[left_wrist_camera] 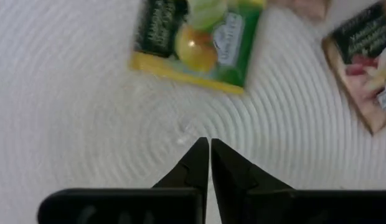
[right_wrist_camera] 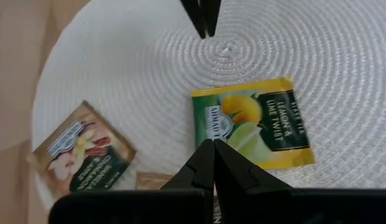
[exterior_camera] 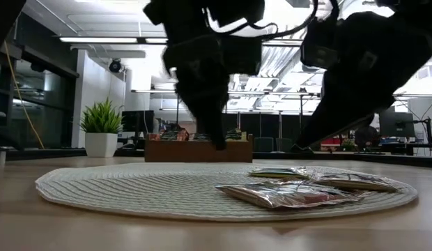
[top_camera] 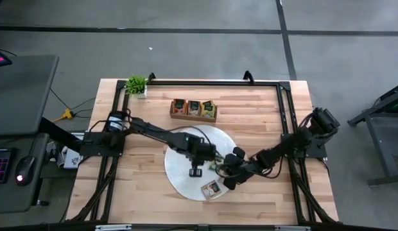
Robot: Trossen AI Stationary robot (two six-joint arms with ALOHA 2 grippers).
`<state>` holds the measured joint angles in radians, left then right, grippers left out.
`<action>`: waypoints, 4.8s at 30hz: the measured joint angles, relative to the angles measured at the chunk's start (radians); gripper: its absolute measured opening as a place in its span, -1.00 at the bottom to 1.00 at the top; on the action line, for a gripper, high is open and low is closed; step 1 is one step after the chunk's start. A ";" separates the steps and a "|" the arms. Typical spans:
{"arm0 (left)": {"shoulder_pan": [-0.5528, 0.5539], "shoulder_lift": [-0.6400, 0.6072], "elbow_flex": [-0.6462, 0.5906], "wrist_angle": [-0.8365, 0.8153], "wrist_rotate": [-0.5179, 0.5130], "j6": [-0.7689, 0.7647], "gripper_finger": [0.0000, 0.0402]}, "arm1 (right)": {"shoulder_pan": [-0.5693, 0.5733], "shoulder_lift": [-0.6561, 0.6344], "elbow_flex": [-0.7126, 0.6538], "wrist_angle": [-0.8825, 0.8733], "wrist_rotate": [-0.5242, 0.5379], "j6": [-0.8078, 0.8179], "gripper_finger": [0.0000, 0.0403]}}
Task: Pick & Place Tea
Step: Put the yellow tea bag into the right section of the wooden organizer
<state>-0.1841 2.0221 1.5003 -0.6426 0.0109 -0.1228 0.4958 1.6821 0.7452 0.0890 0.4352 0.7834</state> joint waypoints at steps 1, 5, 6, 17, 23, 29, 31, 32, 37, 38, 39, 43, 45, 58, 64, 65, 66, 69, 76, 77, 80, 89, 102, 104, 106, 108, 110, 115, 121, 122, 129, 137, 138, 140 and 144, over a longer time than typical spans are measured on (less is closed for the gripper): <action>0.013 -0.002 0.000 0.010 0.010 0.015 -0.93 | -0.005 0.000 0.000 -0.003 0.000 0.000 -1.00; 0.071 -0.009 0.003 0.020 0.048 0.101 -0.93 | -0.020 0.000 0.000 -0.006 0.001 0.010 -1.00; 0.085 -0.016 0.002 0.015 0.065 0.131 -0.93 | -0.022 0.000 0.000 -0.006 0.001 0.016 -1.00; 0.223 -0.027 0.003 0.010 0.324 0.406 -0.93 | -0.009 0.026 0.000 0.025 0.057 0.063 -1.00; 0.284 -0.027 0.003 0.009 0.411 0.506 -0.93 | 0.008 0.028 0.000 0.023 0.103 0.110 -1.00; 0.331 -0.027 0.003 0.017 0.507 0.599 -0.93 | 0.003 0.049 0.067 -0.047 0.117 0.065 -1.00; 0.332 -0.027 0.003 0.012 0.507 0.628 -0.93 | 0.000 0.065 0.103 -0.107 0.125 0.057 -1.00; 0.335 -0.027 0.003 0.014 0.507 0.642 -0.93 | -0.005 0.077 0.118 -0.123 0.127 0.057 -1.00; 0.335 -0.027 0.003 0.020 0.532 0.677 -0.93 | -0.011 0.136 0.177 -0.139 0.086 0.055 -1.00; 0.335 -0.027 0.003 0.020 0.534 0.679 -0.93 | -0.008 0.144 0.184 -0.153 0.085 0.065 -1.00; 0.335 -0.027 0.003 0.020 0.534 0.682 -0.93 | -0.005 0.151 0.192 -0.170 0.085 0.070 -1.00; 0.335 -0.026 0.003 0.031 0.534 0.695 -0.93 | 0.009 0.154 0.214 -0.177 0.079 0.080 -1.00; 0.335 -0.026 0.003 0.042 0.536 0.695 -0.93 | 0.014 0.154 0.216 -0.192 0.078 0.081 -1.00; 0.334 -0.026 0.003 0.086 0.556 0.694 -0.93 | 0.017 0.154 0.216 -0.268 0.063 0.159 -1.00; 0.335 -0.026 0.003 0.124 0.549 0.691 -0.93 | 0.017 0.154 0.198 -0.268 0.045 0.187 -1.00; 0.335 -0.026 0.003 0.124 0.548 0.691 -0.93 | 0.017 0.154 0.191 -0.262 0.035 0.196 -1.00; 0.335 -0.026 0.003 0.124 0.548 0.690 -0.93 | 0.017 0.154 0.184 -0.257 0.025 0.205 -1.00; 0.334 -0.026 0.003 0.124 0.521 0.682 -0.93 | 0.017 0.154 0.170 -0.250 0.019 0.212 -1.00; 0.334 -0.026 0.003 0.136 0.454 0.668 -0.93 | 0.017 0.153 0.163 -0.241 0.018 0.212 -1.00; 0.334 -0.025 0.003 0.136 0.453 0.668 -0.93 | 0.017 0.153 0.163 -0.241 0.018 0.212 -1.00; 0.335 -0.025 0.003 0.136 0.453 0.650 -0.93 | 0.017 0.153 0.163 -0.241 0.017 0.211 -1.00; 0.335 0.048 0.006 0.138 0.582 0.506 -0.83 | 0.017 0.153 0.163 -0.241 0.009 0.211 -1.00; 0.334 0.078 0.005 0.187 0.724 0.396 0.00 | 0.017 0.153 0.161 -0.233 0.004 0.205 -1.00; 0.333 0.101 0.001 0.191 0.739 0.338 0.06 | 0.017 0.153 0.161 -0.233 0.004 0.204 -1.00; 0.334 0.111 0.003 0.201 0.740 0.288 0.09 | 0.017 0.153 0.161 -0.233 0.004 0.204 -1.00; 0.334 0.119 0.010 0.216 0.735 0.258 0.10 | 0.017 0.153 0.161 -0.231 0.003 0.201 -1.00; 0.334 0.126 0.004 0.203 0.738 0.222 0.10 | 0.017 0.153 0.161 -0.231 0.003 0.201 -1.00; 0.335 0.125 0.006 0.236 0.735 0.113 0.10 | 0.017 0.153 0.161 -0.226 0.003 0.201 -1.00; 0.334 0.125 0.006 0.251 0.732 0.027 0.10 | 0.018 0.153 0.161 -0.226 0.010 0.200 -1.00; 0.334 0.125 0.006 0.251 0.731 0.017 0.10 | 0.018 0.153 0.161 -0.226 0.012 0.200 -1.00; 0.335 0.124 0.006 0.252 0.679 -0.049 0.10 | 0.018 0.153 0.161 -0.227 0.019 0.195 -1.00; 0.334 0.163 0.003 0.267 0.717 -0.145 0.10 | 0.017 0.153 0.161 -0.222 0.023 0.181 -1.00; 0.334 0.161 0.005 0.282 0.721 -0.152 0.10 | 0.017 0.154 0.161 -0.222 0.023 0.180 -1.00; 0.333 0.167 0.008 0.293 0.723 -0.158 0.10 | 0.018 0.154 0.161 -0.222 0.023 0.179 -1.00; 0.332 0.173 0.005 0.284 0.725 -0.169 0.10 | 0.017 0.154 0.161 -0.221 0.026 0.178 -1.00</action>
<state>0.1482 2.1956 1.5056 -0.3583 0.7361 -0.2921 0.5133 1.8359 0.9062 -0.1318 0.4609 0.9615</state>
